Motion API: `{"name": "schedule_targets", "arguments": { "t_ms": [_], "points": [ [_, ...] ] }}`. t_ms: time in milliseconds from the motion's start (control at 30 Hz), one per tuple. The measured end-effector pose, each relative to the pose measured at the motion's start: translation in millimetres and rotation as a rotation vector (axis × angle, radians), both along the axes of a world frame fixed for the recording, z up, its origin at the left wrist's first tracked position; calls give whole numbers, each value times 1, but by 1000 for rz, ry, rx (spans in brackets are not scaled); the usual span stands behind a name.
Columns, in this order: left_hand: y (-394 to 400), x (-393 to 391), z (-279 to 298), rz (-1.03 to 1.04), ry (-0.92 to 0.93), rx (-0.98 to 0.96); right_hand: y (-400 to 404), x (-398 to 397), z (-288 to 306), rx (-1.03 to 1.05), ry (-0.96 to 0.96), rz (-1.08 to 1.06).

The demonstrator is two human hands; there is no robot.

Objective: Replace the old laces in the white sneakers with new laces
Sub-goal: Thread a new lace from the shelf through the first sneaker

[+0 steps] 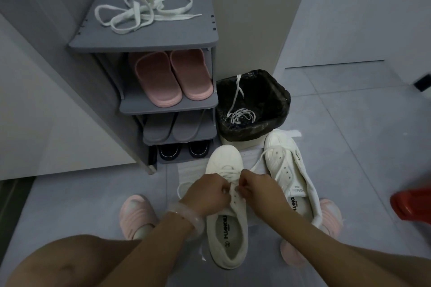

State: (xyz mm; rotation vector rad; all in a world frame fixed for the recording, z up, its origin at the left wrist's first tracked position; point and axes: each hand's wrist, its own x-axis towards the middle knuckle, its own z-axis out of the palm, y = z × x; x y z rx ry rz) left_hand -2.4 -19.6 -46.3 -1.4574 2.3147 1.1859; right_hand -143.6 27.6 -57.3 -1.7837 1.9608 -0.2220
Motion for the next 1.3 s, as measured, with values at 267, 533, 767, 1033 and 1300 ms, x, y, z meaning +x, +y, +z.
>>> {"name": "schedule_targets", "arguments": {
  "t_ms": [267,533,767,1033,1300],
  "points": [
    [2,0,-11,233,250,142,-1,-6,12,22,65,147],
    [12,-6,-24,278,260,19,8,0,15,133,17,239],
    [-17,2,18,670,661,247,1,-6,18,218,84,218],
    [-32,20,32,612,311,-61,3,-2,17,150,112,223],
    [-11,10,6,-56,-82,-97,2,-5,13,131,144,239]
  ]
}}
